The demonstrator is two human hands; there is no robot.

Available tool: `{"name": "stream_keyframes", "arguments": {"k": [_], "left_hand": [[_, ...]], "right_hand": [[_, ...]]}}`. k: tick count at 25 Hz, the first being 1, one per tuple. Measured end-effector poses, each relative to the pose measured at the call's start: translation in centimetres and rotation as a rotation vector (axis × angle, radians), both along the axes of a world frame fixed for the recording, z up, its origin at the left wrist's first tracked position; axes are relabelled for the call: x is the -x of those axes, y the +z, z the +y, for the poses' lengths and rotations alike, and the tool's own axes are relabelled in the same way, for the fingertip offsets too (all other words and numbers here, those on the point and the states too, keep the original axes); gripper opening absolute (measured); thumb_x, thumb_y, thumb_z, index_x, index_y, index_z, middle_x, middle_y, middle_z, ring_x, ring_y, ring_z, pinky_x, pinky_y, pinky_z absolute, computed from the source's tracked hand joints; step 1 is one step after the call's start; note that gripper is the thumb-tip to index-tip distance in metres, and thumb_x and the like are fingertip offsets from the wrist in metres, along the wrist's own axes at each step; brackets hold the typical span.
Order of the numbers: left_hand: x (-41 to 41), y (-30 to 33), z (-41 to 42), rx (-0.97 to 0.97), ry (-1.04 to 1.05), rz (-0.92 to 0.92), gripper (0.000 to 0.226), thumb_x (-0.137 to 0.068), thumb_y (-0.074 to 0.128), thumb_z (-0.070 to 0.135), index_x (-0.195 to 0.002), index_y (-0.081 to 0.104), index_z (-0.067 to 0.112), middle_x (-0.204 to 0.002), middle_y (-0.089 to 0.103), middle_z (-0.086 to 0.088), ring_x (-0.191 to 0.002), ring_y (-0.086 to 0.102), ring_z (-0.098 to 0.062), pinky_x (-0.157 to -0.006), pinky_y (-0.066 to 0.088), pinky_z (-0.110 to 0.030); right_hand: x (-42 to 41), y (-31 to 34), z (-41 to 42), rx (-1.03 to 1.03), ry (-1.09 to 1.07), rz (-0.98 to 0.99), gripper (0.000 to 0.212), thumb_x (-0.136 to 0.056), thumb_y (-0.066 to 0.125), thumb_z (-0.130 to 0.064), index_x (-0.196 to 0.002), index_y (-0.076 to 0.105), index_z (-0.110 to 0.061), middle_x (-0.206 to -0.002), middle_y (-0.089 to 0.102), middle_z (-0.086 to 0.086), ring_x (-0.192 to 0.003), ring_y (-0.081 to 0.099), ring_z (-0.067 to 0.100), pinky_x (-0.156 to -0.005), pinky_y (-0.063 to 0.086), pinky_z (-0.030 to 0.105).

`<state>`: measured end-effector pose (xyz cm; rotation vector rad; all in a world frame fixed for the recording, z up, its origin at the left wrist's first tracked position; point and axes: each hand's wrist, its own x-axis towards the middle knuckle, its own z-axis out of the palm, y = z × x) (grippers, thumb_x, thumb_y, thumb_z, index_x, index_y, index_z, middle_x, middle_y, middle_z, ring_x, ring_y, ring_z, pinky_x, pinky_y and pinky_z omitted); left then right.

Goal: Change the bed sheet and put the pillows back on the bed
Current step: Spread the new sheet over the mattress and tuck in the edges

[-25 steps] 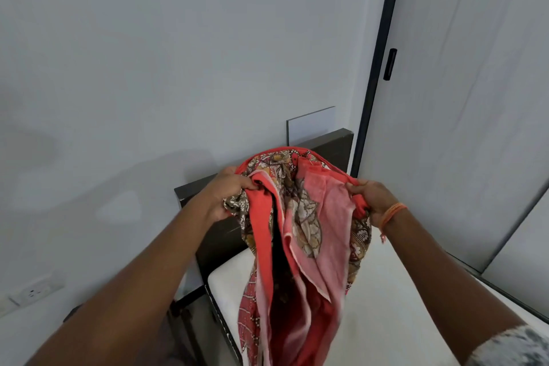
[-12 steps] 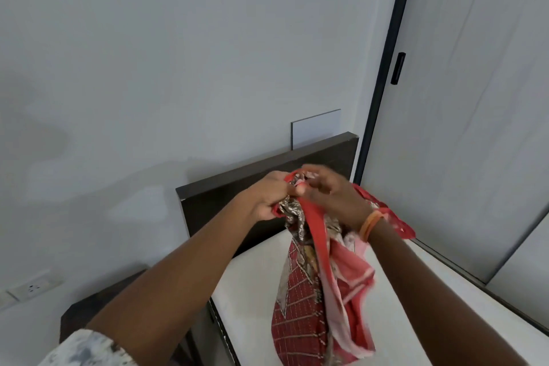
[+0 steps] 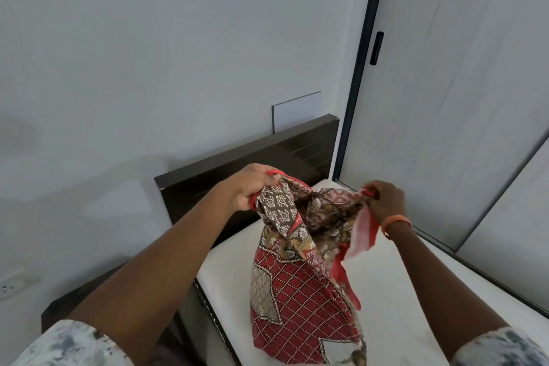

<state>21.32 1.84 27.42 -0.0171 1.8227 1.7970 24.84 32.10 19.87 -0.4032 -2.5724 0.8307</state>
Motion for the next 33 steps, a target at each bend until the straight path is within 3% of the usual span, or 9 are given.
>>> {"name": "stream_keyframes", "arguments": {"k": [5,7,10,13,18,23,27,31,33], "left_hand": [[0.8,0.9,-0.9,-0.027,0.144,0.018,0.013,-0.099,0.054,0.009,-0.107,0.062,0.003,-0.099,0.073,-0.017,-0.088,0.073,-0.026,-0.065,0.06,-0.035],[0.6,1.4,0.4,-0.081,0.187,0.01,0.01,-0.1,0.053,0.009,-0.102,0.061,0.004,-0.1,0.07,-0.018,-0.088,0.071,-0.026,-0.06,0.059,-0.032],[0.2,2.3,2.8,-0.166,0.238,0.023,0.009,-0.1,0.052,0.007,-0.101,0.06,0.005,-0.105,0.065,-0.019,-0.092,0.067,-0.027,-0.06,0.06,-0.033],[0.3,3.0,3.5,-0.246,0.28,-0.001,0.008,-0.099,0.054,0.007,-0.104,0.059,0.006,-0.109,0.062,-0.021,-0.09,0.067,-0.029,-0.061,0.061,-0.035],[-0.3,3.0,3.4,-0.269,0.211,-0.033,0.035,-0.101,0.052,0.03,-0.117,0.054,-0.001,-0.089,0.06,-0.013,-0.072,0.062,-0.02,-0.079,0.057,-0.037],[-1.1,2.4,1.8,-0.182,0.19,-0.02,0.038,-0.1,0.054,0.029,-0.121,0.057,-0.002,-0.107,0.066,-0.021,-0.082,0.066,-0.026,-0.079,0.058,-0.039],[-1.2,2.5,0.0,-0.003,0.237,0.069,0.039,-0.098,0.059,0.028,-0.126,0.054,0.001,-0.107,0.066,-0.02,-0.092,0.069,-0.031,-0.074,0.06,-0.04],[-1.1,2.6,-2.1,0.305,0.204,0.173,0.038,-0.096,0.062,0.035,-0.117,0.059,0.003,-0.099,0.069,-0.018,-0.087,0.07,-0.029,-0.077,0.058,-0.04],[-1.5,2.5,-1.9,0.433,0.024,0.318,0.035,-0.088,0.071,0.034,-0.109,0.068,0.005,-0.097,0.072,-0.012,-0.089,0.07,-0.024,-0.077,0.057,-0.034]], "right_hand": [[-0.8,-1.1,2.8,0.14,-0.418,-0.156,0.029,-0.085,0.063,-0.005,-0.113,0.066,-0.002,-0.12,0.06,0.026,-0.108,0.06,0.042,-0.095,0.047,0.041],[-0.7,0.6,-0.9,0.263,-0.085,-0.028,0.021,-0.087,0.07,-0.022,-0.1,0.068,-0.005,-0.097,0.071,0.018,-0.092,0.068,0.036,-0.08,0.054,0.037],[-1.9,4.2,-8.2,0.595,0.498,-0.025,0.054,-0.076,0.067,-0.065,-0.099,0.067,-0.017,-0.082,0.074,0.0,-0.075,0.072,0.019,-0.061,0.056,0.025],[-2.3,6.2,-11.6,0.373,0.657,0.092,0.054,-0.075,0.073,-0.057,-0.117,0.063,-0.024,-0.097,0.072,-0.006,-0.084,0.07,0.007,-0.071,0.057,0.02],[-2.1,6.0,-11.3,0.143,0.564,0.3,0.02,-0.098,0.056,-0.025,-0.089,0.072,-0.017,-0.072,0.067,-0.012,-0.066,0.062,0.0,-0.062,0.048,0.014],[0.3,5.7,-8.2,0.594,0.053,0.24,0.035,-0.099,0.047,-0.013,-0.069,0.062,-0.002,-0.067,0.062,0.015,-0.066,0.055,0.023,-0.059,0.046,0.034],[0.2,4.4,-3.8,0.976,-0.233,0.194,0.03,-0.096,0.041,-0.005,-0.074,0.059,-0.014,-0.075,0.06,0.006,-0.082,0.061,0.027,-0.065,0.051,0.033],[-1.8,2.1,-0.7,0.421,-0.415,-0.167,0.03,-0.095,0.047,-0.009,-0.111,0.066,0.009,-0.117,0.065,0.028,-0.11,0.059,0.043,-0.088,0.049,0.042],[-2.1,2.6,-2.9,0.241,-0.333,-0.031,0.027,-0.093,0.048,-0.008,-0.104,0.071,0.003,-0.114,0.067,0.025,-0.108,0.06,0.038,-0.091,0.045,0.037]]}}
